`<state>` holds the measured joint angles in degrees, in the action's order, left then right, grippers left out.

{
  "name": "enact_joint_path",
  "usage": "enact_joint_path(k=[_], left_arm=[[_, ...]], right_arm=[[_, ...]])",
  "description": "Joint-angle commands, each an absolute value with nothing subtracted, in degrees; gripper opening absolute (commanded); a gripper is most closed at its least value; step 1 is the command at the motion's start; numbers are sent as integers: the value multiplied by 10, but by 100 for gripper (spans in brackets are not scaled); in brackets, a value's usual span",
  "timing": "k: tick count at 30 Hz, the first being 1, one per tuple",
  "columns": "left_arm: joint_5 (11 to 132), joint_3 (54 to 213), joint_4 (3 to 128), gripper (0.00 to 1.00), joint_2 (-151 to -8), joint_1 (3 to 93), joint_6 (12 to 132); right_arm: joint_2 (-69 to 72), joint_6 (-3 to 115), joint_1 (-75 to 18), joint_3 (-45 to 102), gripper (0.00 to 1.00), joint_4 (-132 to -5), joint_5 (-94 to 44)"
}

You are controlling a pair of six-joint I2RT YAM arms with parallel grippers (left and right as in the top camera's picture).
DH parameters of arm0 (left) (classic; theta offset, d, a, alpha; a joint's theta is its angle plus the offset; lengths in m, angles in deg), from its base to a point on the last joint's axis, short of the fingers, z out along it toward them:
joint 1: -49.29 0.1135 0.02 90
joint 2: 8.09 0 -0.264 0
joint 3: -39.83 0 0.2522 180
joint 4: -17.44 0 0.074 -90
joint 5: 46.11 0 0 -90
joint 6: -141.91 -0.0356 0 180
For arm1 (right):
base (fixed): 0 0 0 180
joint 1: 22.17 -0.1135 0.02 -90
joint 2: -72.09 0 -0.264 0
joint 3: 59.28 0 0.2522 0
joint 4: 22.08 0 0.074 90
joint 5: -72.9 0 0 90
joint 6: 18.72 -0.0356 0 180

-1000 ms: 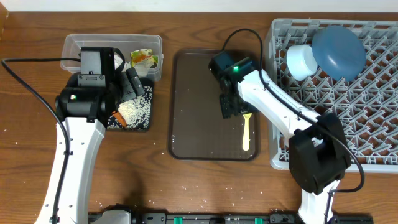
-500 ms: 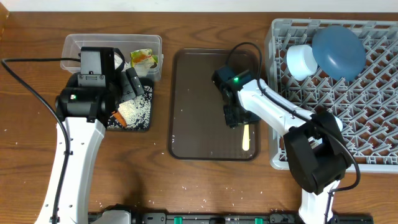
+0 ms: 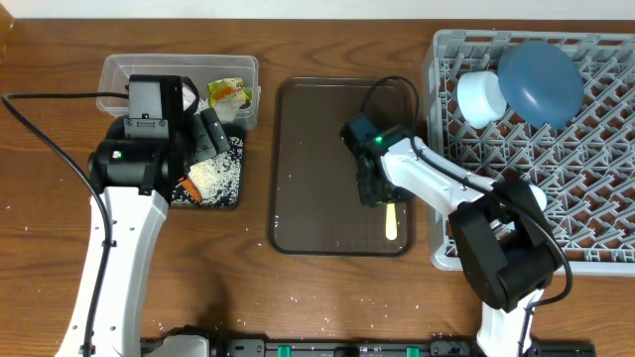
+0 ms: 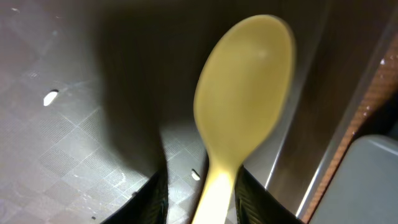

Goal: Sort waste into correct bins and load items into the dishwasher rack
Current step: 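Reach the right gripper to the yellow spoon and grasp it, then carry the spoon right and drop it into the rack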

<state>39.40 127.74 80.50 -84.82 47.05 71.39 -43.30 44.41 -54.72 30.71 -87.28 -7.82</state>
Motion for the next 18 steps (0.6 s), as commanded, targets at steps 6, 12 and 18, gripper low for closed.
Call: enact_joint_path(k=[6, 12, 18], left_arm=[[387, 1270, 806, 98, -852, 473, 711], [387, 1270, 806, 98, -852, 473, 711], [387, 1270, 806, 98, -852, 473, 711]], right_arm=[[-443, 437, -543, 240, 1, -808, -67], [-443, 463, -542, 252, 1, -800, -66], [-418, 475, -532, 304, 1, -831, -73]])
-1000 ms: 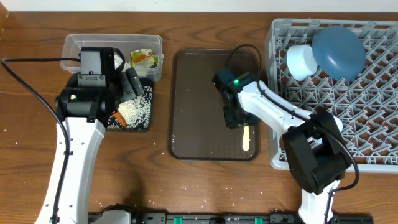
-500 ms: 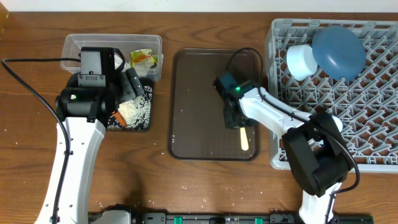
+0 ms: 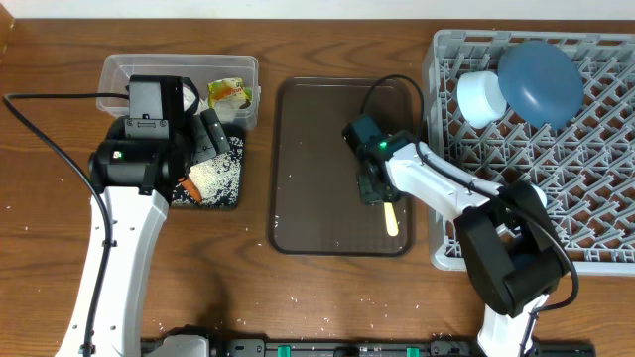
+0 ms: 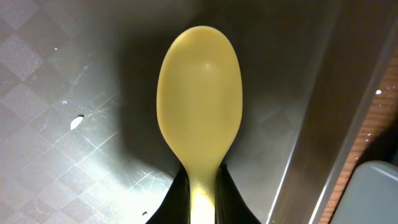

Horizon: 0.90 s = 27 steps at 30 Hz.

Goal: Sort waste into correct bins and load items into the dishwasher rack
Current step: 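Carry the spoon right and drop it into the rack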

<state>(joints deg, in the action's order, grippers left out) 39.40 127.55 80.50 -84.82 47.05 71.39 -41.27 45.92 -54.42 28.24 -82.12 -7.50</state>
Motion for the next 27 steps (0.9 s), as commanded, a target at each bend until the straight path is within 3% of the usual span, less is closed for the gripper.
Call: enact_joint_path(k=[1, 11, 21, 27], left_arm=[[387, 1270, 806, 98, -852, 473, 711], [387, 1270, 806, 98, -852, 473, 711], [387, 1270, 806, 98, -852, 473, 711], [387, 1270, 806, 98, -852, 473, 711]], right_arm=[[-409, 483, -530, 318, 1, -841, -77], [-269, 521, -496, 418, 1, -930, -102], [-178, 569, -359, 416, 1, -1017, -98], [-179, 592, -300, 367, 2, -971, -98]])
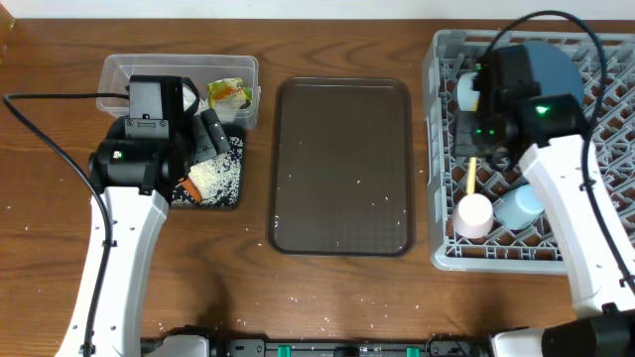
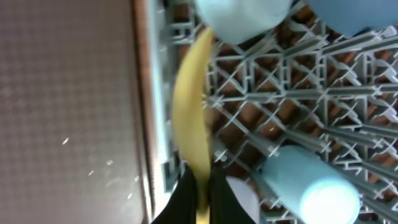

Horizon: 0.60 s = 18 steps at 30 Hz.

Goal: Sort waste into correct bins and load items into the dishwasher rack
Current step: 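Carry the spoon right and drop it into the rack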

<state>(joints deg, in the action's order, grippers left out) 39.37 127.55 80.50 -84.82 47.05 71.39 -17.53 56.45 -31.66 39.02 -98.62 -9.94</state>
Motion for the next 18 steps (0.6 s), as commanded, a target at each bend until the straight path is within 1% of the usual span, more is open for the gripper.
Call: enact_joint_path(k=[1, 3, 9, 12, 13, 15, 18], left_arm=[[387, 1270, 806, 98, -852, 473, 711], [387, 1270, 806, 98, -852, 473, 711], [387, 1270, 806, 98, -852, 473, 711], [387, 1270, 806, 98, -852, 473, 711], [387, 1270, 806, 98, -852, 473, 711], [387, 1270, 806, 98, -852, 473, 711], [387, 1270, 806, 98, -852, 473, 711]], right_arm=[[-179, 602, -294, 356, 2, -951, -101], [-180, 625, -286, 334, 3, -909, -101], [-188, 672, -284, 277, 12, -787, -112], [-197, 671, -283, 268, 25, -752, -129], [-200, 671, -283, 268, 31, -745, -132], [-201, 671, -284, 268, 38, -735, -131], [-200, 671, -284, 271, 57, -727, -137]])
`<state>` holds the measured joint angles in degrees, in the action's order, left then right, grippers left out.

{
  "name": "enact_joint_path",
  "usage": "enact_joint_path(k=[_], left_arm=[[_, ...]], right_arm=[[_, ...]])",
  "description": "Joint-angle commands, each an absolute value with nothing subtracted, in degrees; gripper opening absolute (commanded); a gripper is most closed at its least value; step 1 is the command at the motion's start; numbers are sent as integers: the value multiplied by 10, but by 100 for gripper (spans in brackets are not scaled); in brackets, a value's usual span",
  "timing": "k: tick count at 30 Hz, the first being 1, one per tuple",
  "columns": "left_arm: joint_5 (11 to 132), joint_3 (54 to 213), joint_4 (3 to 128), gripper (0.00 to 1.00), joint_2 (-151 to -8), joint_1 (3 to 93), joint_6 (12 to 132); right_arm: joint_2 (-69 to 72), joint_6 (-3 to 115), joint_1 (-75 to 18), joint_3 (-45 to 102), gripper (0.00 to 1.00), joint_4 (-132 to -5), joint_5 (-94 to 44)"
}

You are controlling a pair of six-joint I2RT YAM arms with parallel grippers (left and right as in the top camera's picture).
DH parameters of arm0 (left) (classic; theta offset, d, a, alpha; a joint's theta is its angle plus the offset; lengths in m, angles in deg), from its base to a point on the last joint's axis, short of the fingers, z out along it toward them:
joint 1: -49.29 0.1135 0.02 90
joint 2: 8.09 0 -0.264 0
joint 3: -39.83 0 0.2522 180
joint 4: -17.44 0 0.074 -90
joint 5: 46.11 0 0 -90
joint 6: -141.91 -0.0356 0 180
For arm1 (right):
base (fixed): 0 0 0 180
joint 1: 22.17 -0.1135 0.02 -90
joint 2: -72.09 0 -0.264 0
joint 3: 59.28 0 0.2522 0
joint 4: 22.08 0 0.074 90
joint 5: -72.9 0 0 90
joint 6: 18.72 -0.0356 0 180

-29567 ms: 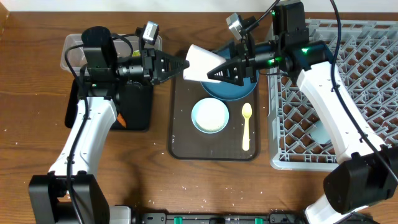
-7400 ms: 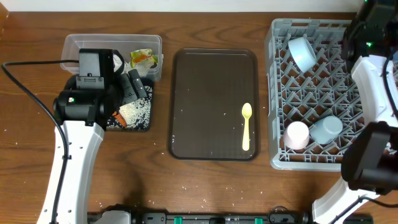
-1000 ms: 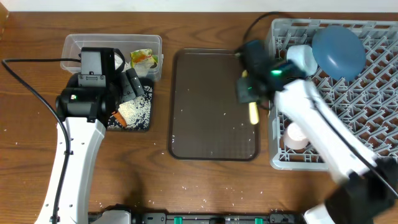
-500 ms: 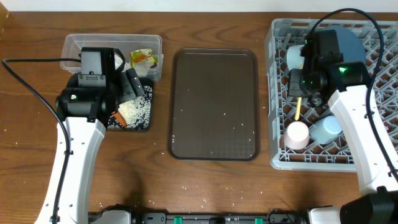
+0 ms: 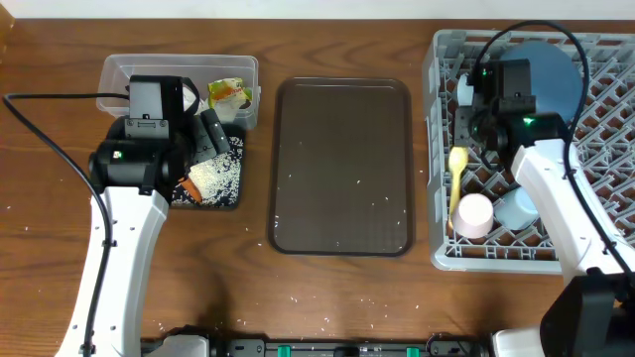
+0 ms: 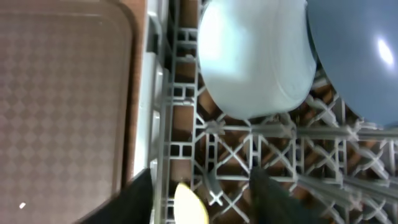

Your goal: Sort waste into correct bins and load items into the dishwasher rack

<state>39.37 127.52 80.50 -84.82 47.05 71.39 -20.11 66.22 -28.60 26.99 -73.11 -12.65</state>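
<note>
The yellow spoon (image 5: 455,178) lies in the left column of the grey dishwasher rack (image 5: 595,139); only its tip (image 6: 189,208) shows in the right wrist view. My right gripper (image 6: 202,194) hangs over it, open, with its fingers well apart on either side of the spoon. From overhead the right gripper (image 5: 476,134) is beside the white cup (image 5: 478,96). My left gripper (image 5: 208,134) rests over the black bin (image 5: 230,193) of rice and scraps; whether it is open or shut does not show.
The rack also holds a blue bowl (image 5: 546,69), a pink cup (image 5: 472,216) and a pale blue cup (image 5: 516,206). A brown tray (image 5: 342,164) with crumbs lies in the middle. A clear bin (image 5: 179,71) holding a wrapper (image 5: 228,92) stands at the far left.
My right gripper has opened and let go of the spoon, which now lies in the rack's left column. The gripper has shifted toward the white cup. The left arm has not moved.
My right gripper stood open around the spoon's handle on the tray, then was shut on it. Later it held the spoon over the rack's left side. Now the spoon rests in the rack and the gripper is open. The left arm stayed over the bins throughout.
</note>
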Motion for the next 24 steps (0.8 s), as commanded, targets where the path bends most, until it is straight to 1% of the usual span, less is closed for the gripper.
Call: enact_joint_path(k=[1, 2, 3, 7, 9, 14, 20, 22, 24], left_arm=[[387, 1270, 806, 98, -852, 473, 711], [387, 1270, 806, 98, -852, 473, 711], [387, 1270, 806, 98, -852, 473, 711], [387, 1270, 806, 98, -852, 473, 711], [387, 1270, 806, 98, -852, 473, 711], [387, 1270, 806, 98, -852, 473, 711], [387, 1270, 806, 98, -852, 473, 711], [387, 1270, 806, 98, -852, 473, 711], [387, 1270, 806, 98, -852, 473, 711]], right_arm=[[-200, 671, -284, 274, 61, -728, -144], [-200, 671, -284, 279, 67, -729, -152], [-196, 671, -284, 285, 76, -734, -163], [-168, 673, -289, 321, 94, -767, -194], [-146, 678, -294, 350, 99, -796, -208], [-67, 701, -312, 419, 99, -887, -238], [38, 701, -319, 426, 99, -915, -236], [70, 719, -318, 426, 99, -927, -204], [110, 701, -318, 426, 99, -950, -155]])
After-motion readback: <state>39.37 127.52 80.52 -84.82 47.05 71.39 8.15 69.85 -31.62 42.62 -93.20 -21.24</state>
